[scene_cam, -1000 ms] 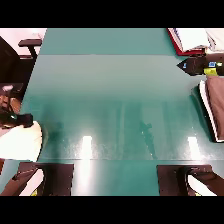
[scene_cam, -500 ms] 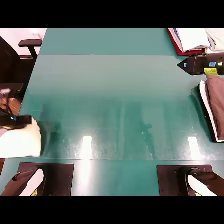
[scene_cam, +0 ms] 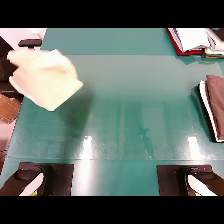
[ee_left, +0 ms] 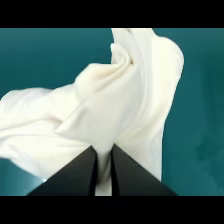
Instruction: Fold the shirts.
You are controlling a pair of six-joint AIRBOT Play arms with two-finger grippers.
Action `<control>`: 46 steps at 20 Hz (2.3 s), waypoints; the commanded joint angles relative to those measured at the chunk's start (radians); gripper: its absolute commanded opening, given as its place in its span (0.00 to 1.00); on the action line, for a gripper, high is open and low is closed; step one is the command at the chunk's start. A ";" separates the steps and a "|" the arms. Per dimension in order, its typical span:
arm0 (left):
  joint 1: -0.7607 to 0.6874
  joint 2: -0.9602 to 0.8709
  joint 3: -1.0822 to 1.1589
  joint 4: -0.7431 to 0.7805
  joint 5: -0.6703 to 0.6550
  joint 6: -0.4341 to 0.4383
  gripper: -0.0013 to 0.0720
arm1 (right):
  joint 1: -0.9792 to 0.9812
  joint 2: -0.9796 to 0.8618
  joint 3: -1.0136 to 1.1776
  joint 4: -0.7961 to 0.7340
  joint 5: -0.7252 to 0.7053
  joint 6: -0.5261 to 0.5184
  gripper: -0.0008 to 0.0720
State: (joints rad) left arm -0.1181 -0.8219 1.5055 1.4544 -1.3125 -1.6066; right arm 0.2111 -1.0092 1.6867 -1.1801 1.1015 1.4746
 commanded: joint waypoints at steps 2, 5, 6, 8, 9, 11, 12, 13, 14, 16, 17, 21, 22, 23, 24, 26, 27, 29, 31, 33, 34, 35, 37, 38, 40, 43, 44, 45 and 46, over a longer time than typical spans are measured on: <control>-0.285 -0.053 0.095 -0.010 0.098 -0.048 0.05 | -0.063 -0.001 0.098 0.001 -0.006 -0.003 0.03; -0.456 -0.190 0.095 -0.012 0.089 -0.069 0.05 | -0.097 0.000 0.114 0.002 0.002 -0.003 0.03; -0.520 -0.252 0.095 -0.018 0.093 -0.069 0.05 | -0.103 0.000 0.114 0.002 0.010 -0.002 0.03; -0.639 -0.384 0.095 -0.030 0.120 -0.058 0.05 | -0.102 -0.001 0.114 0.002 0.033 -0.002 0.03; -0.689 -0.447 0.095 -0.047 0.147 -0.042 0.06 | -0.102 -0.001 0.114 0.002 0.041 -0.002 0.03; -0.759 -0.560 0.095 -0.142 0.228 0.026 0.34 | -0.102 -0.001 0.114 0.002 0.047 -0.002 0.03; -0.772 -0.598 0.097 -0.196 0.278 0.055 0.76 | -0.102 0.000 0.114 0.002 0.047 -0.002 0.03; -0.770 -0.618 0.105 -0.216 0.309 0.055 0.79 | -0.102 -0.001 0.114 0.002 0.047 -0.002 0.03; -0.752 -0.624 0.122 -0.203 0.317 0.060 0.79 | -0.102 0.000 0.114 0.002 0.048 -0.002 0.03; -0.661 -0.623 0.173 -0.176 0.282 0.070 0.79 | -0.102 -0.001 0.114 0.002 0.053 -0.002 0.03; -0.592 -0.621 0.187 -0.162 0.252 0.070 0.79 | -0.102 0.000 0.114 0.002 0.054 -0.002 0.03; -0.319 -0.634 0.106 -0.200 0.154 0.069 0.76 | -0.102 -0.001 0.113 0.002 0.084 -0.002 0.03; -0.269 -0.641 0.058 -0.229 0.154 0.070 0.76 | -0.102 -0.001 0.113 0.002 0.090 -0.002 0.03; -0.227 -0.650 0.000 -0.266 0.162 0.070 0.76 | -0.102 -0.001 0.113 0.002 0.094 -0.002 0.03; -0.196 -0.659 -0.055 -0.298 0.174 0.070 0.76 | -0.102 -0.001 0.113 0.002 0.098 -0.002 0.03; -0.158 -0.678 -0.166 -0.341 0.219 0.070 0.76 | -0.102 -0.006 0.113 0.002 0.101 -0.002 0.03; -0.151 -0.689 -0.210 -0.346 0.243 0.070 0.76 | -0.102 -0.010 0.113 0.005 0.105 -0.002 0.03; -0.151 -0.709 -0.270 -0.383 0.276 0.074 0.76 | -0.095 -0.021 0.113 0.010 0.107 -0.002 0.03; -0.162 -0.737 -0.293 -0.461 0.298 0.125 0.76 | -0.077 -0.035 0.113 0.010 0.106 -0.002 0.03; -0.187 -0.769 -0.293 -0.506 0.331 0.148 0.76 | -0.050 -0.056 0.113 0.008 0.108 -0.002 0.03; -0.202 -0.781 -0.293 -0.509 0.345 0.148 0.76 | -0.039 -0.068 0.113 0.008 0.112 -0.002 0.03; -0.214 -0.789 -0.293 -0.508 0.355 0.148 0.76 | -0.031 -0.080 0.113 0.007 0.121 -0.002 0.03; -0.215 -0.790 -0.283 -0.507 0.362 0.148 0.76 | -0.030 -0.104 0.113 -0.001 0.171 -0.002 0.03; -0.206 -0.789 -0.269 -0.509 0.353 0.148 0.61 | -0.041 -0.117 0.113 -0.001 0.213 -0.002 0.03; -0.177 -0.789 -0.221 -0.508 0.320 0.148 0.07 | -0.078 -0.134 0.082 0.002 0.295 -0.001 0.03; -0.129 -0.749 -0.150 -0.473 0.272 0.150 0.05 | -0.174 -0.100 -0.110 -0.001 0.357 0.009 0.03; -0.117 -0.723 -0.139 -0.445 0.277 0.149 0.05 | -0.210 -0.084 -0.201 0.000 0.358 0.009 0.03; -0.109 -0.694 -0.135 -0.427 0.282 0.150 0.06 | -0.249 -0.066 -0.309 0.000 0.355 0.009 0.03; -0.106 -0.673 -0.135 -0.410 0.282 0.150 0.06 | -0.283 -0.056 -0.410 0.002 0.352 0.009 0.14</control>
State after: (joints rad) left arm -0.2485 -1.5459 1.3434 0.9943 -1.0225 -1.4590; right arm 0.0128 -1.0931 1.4910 -1.1797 1.4181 1.4811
